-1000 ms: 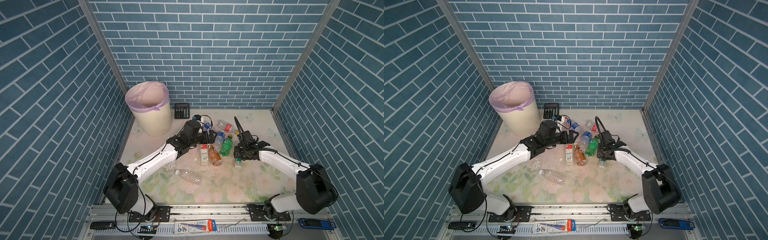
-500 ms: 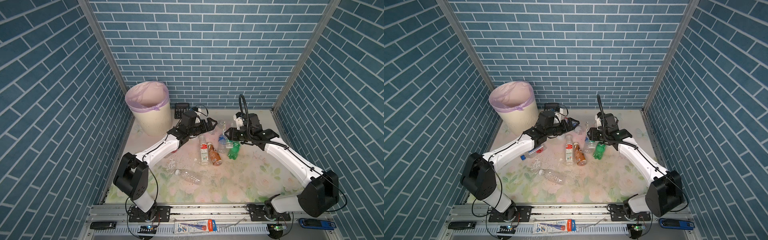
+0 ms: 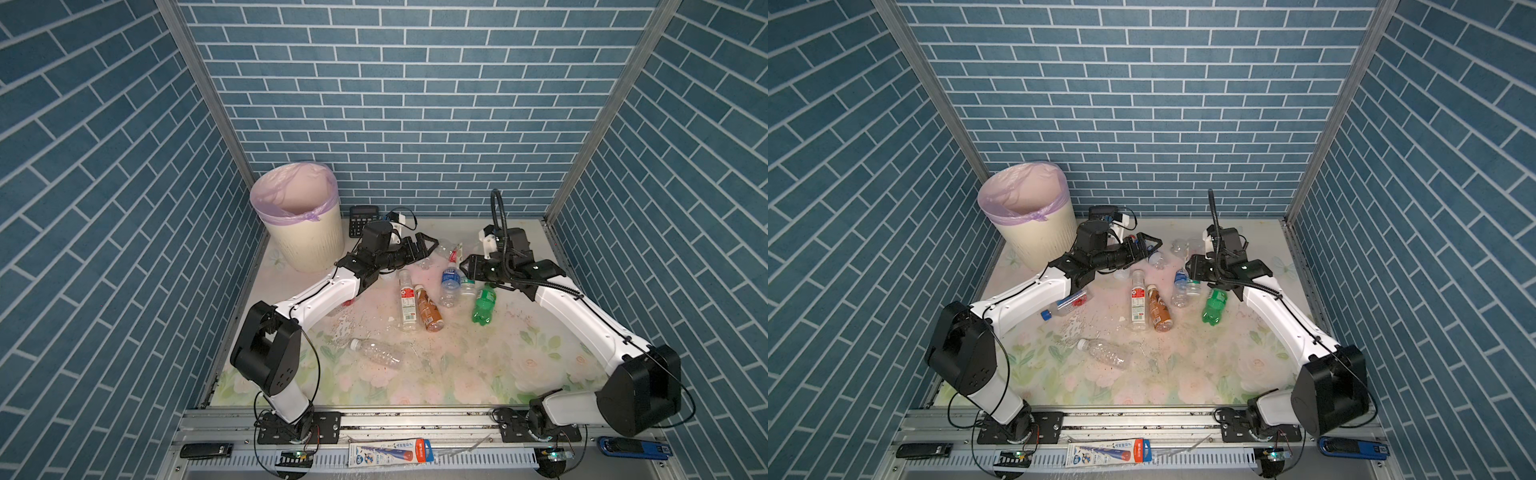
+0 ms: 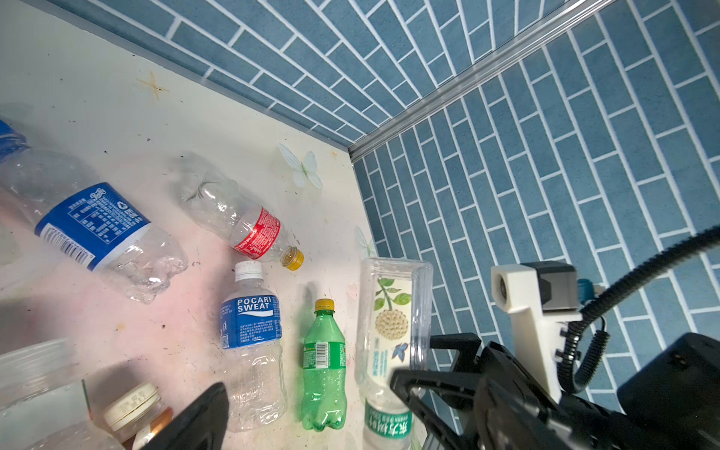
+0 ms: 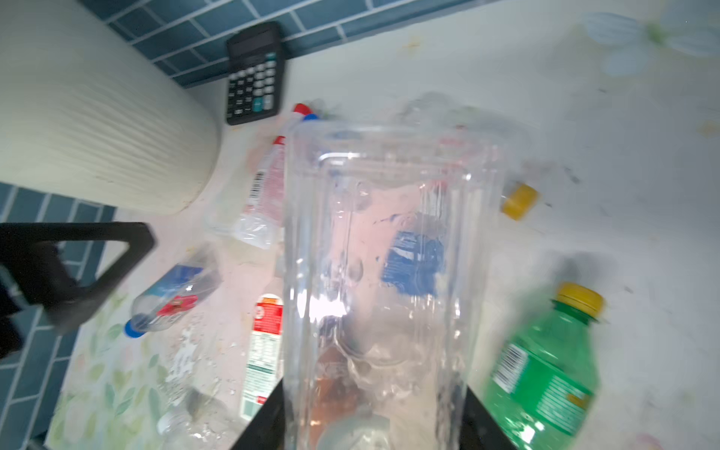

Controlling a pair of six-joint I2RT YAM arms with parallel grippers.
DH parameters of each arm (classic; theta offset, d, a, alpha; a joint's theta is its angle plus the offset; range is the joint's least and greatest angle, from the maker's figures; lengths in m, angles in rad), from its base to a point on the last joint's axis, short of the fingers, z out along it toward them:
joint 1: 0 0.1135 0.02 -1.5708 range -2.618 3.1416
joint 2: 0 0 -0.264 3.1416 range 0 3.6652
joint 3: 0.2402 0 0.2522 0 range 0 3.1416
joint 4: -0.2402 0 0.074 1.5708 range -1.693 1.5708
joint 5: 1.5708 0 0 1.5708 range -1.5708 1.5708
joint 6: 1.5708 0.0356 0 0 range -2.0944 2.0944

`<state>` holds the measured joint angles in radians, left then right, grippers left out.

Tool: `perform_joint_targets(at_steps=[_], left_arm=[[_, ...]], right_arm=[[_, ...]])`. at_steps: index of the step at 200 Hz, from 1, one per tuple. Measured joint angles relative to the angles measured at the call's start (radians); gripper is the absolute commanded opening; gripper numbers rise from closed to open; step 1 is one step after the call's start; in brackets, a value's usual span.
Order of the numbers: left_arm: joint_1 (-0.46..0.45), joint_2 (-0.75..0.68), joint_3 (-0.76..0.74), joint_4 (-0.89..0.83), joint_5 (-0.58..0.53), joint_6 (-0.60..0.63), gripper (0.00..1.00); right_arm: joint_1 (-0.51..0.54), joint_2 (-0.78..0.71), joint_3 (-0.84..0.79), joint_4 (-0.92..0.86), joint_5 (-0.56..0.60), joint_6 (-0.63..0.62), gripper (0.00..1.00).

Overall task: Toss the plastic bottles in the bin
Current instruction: 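Close the right gripper on the clear bottle beside the green Sprite bottle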

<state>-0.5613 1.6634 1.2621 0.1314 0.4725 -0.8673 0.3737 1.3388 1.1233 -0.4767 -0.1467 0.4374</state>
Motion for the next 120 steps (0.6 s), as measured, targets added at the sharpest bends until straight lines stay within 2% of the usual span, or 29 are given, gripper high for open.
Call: perform_joint_targets(at_steps=[29,54,120], left_arm=[[0.0,0.0,-0.001,0.002,0.003,-0.001,0.99],[0.0,0.0,-0.003,0.003,0.004,-0.005,0.99],[0.0,-0.001,-0.026,0.006,0.004,-0.01,0.99]], right_arm=[[-0.13,-0.097,-0.14,-0.062,0.077,0.0,0.37],[-0.201,-0.113,-0.256,-0.09,0.103,0.0,0.37],[-0.253,-0.061,-0.362,-0.068,0.103,0.0,0.35]])
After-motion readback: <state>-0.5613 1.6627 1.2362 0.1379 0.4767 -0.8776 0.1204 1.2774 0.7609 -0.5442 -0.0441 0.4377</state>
